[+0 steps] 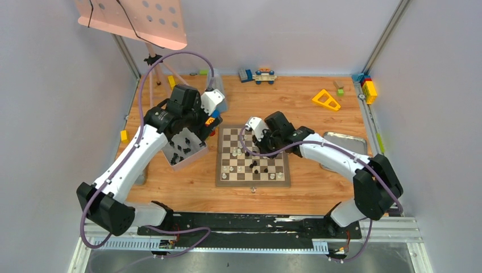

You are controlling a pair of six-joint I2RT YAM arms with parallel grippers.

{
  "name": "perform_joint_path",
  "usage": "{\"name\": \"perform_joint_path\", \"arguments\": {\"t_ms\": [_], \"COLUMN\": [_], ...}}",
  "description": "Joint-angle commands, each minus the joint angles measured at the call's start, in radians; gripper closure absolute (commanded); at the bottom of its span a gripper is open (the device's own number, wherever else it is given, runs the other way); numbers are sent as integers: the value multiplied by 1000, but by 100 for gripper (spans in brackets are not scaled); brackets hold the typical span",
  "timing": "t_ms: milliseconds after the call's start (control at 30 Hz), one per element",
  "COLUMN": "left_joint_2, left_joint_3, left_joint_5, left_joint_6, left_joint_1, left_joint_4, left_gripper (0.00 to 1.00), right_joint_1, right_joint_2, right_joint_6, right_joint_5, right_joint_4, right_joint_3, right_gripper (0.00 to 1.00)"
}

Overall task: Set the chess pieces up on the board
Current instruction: Pick up the chess piece from the chessboard, then place the chess piece on the chessboard.

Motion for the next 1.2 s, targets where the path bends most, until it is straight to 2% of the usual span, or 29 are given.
{"name": "perform_joint_path", "arguments": {"t_ms": [0, 233, 600, 1167], "left_joint_2": [-47, -47, -45, -70], "left_joint_3": [3, 24, 28, 3], "left_joint_5": [-18, -15, -7, 4], "left_joint_6": [-40, -72, -77, -70], "left_joint_1": [40, 114, 126, 125], "left_joint_4": [53, 54, 53, 67], "left_gripper": [0, 0, 0, 0], "right_joint_1": [7, 95, 290, 328], "right_joint_2": [-80, -74, 93, 180], "right_joint_6": [-25, -34, -74, -93], "right_joint_5": [-99, -221, -210, -156], "right_joint_4": [-8, 94, 251, 284], "right_joint_3": [65, 48, 46, 61], "right_gripper": [100, 100, 100, 100]}}
